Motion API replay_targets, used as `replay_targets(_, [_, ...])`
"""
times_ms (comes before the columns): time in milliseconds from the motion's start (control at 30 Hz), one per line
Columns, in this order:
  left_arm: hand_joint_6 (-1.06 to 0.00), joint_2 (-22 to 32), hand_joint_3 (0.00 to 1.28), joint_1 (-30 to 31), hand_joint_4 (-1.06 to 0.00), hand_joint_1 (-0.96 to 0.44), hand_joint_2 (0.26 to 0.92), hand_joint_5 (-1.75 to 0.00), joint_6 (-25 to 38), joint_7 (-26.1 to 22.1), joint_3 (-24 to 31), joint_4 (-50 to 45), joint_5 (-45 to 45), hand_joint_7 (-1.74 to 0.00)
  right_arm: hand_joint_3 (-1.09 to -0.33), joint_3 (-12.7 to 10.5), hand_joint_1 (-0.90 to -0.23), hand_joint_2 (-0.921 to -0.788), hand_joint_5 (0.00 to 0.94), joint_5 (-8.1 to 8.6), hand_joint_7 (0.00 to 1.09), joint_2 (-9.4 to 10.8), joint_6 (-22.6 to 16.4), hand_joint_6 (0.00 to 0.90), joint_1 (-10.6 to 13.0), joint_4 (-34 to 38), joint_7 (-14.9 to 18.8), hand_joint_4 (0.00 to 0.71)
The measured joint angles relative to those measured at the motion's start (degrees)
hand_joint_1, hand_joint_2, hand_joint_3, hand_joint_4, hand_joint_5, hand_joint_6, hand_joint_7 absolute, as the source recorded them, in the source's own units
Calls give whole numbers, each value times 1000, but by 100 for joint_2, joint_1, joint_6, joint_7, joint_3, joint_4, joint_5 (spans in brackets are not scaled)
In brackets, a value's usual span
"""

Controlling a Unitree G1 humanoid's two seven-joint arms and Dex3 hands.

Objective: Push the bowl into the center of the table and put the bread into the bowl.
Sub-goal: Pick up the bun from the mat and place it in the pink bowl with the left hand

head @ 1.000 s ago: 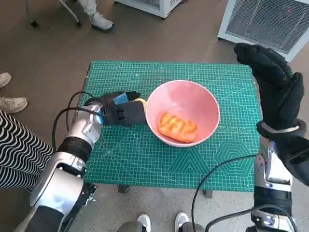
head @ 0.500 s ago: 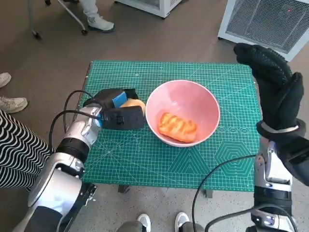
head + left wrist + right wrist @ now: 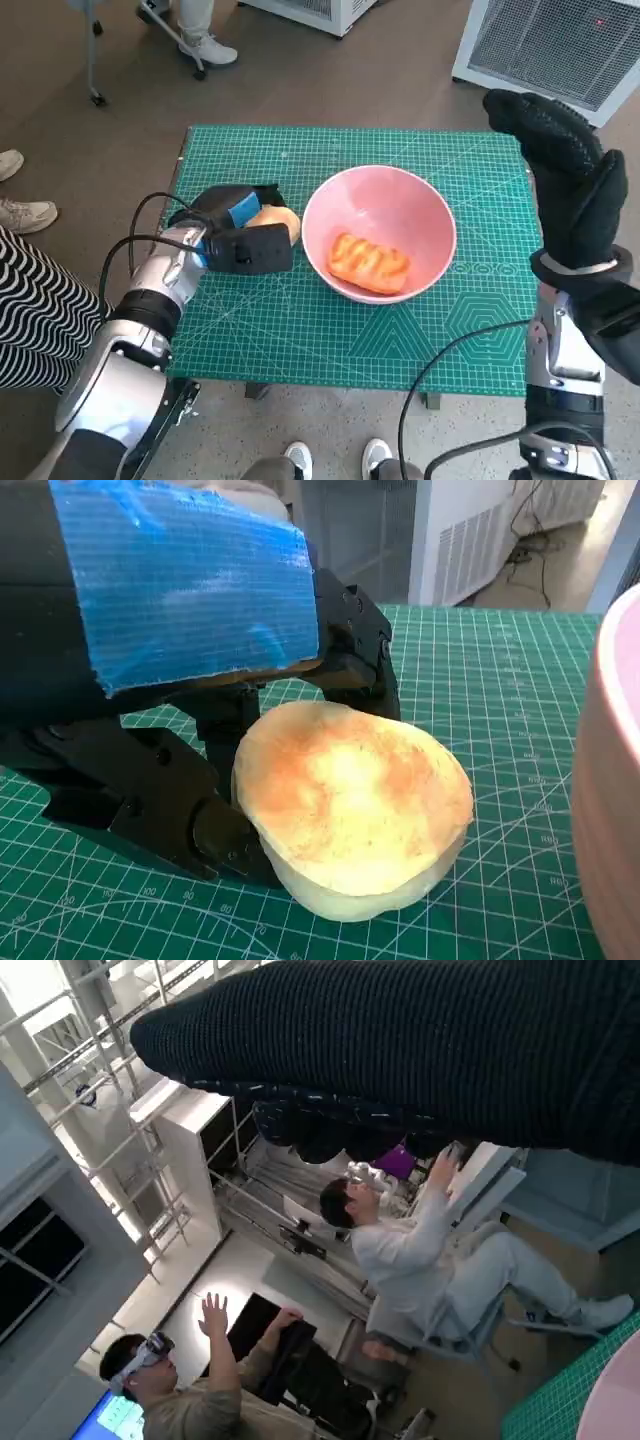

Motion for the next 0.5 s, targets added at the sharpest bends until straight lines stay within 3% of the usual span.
replay_targets(500, [-656,276,31,7,-744,1,920,-1047,-363,26,403,-415,-247,-1194,-738,-5,-688,-921,1,0,546,-7,0,-1,1,2,1,157])
